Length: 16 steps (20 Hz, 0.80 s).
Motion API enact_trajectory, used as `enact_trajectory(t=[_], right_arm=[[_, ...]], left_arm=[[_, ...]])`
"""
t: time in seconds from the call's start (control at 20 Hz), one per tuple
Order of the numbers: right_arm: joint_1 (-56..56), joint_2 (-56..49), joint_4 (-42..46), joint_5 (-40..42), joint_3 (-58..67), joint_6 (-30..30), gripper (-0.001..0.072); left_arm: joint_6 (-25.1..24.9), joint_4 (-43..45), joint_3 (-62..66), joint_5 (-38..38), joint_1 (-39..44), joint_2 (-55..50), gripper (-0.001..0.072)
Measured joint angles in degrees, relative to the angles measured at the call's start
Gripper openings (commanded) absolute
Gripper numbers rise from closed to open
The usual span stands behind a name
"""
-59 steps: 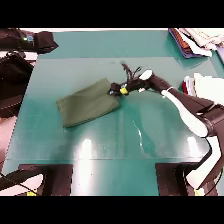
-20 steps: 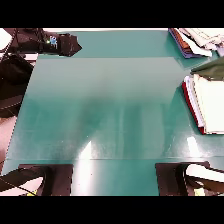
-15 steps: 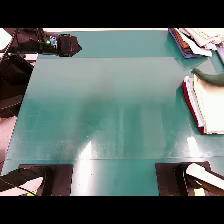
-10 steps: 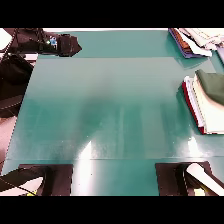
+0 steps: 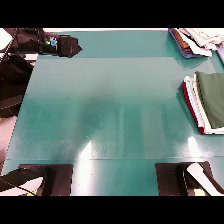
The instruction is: Fold the shirts.
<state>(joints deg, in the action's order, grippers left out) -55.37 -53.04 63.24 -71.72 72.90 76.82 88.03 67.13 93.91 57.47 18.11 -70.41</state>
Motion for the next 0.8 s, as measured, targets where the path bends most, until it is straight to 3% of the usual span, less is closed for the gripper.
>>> enact_trajectory(t=[0.2, 0.25, 0.4, 0.45, 0.5, 0.8], right_arm=[[16.8, 0.1, -5.5, -0.5, 1.4, 0.2, 0.0686], [21.8, 0.1, -6.0, -0.5, 1.1, 0.2, 0.0619], [36.9, 0.1, -6.5, 0.4, -0.6, 0.2, 0.0386], [41.9, 0.1, -5.9, 0.7, -1.2, 0.2, 0.0175], [46.6, 0.0, -5.0, 1.0, -1.6, 0.2, 0.0022], [65.5, -0.7, 3.8, 2.3, -2.5, 0.2, 0.002]], left_arm=[[0.0, 0.1, 0.0, 0.2, 0.0, 0.0, 0.0023], [0.0, 0.1, 0.0, 0.2, 0.0, 0.0, 0.0022], [0.0, 0.1, 0.0, 0.3, 0.0, 0.0, 0.0022], [0.0, 0.1, 0.0, 0.2, 0.0, 0.0, 0.0023], [0.0, 0.1, 0.0, -0.1, 0.0, 0.0, 0.0023], [0.0, 0.0, 0.0, -3.3, 0.0, 0.0, 0.0023]])
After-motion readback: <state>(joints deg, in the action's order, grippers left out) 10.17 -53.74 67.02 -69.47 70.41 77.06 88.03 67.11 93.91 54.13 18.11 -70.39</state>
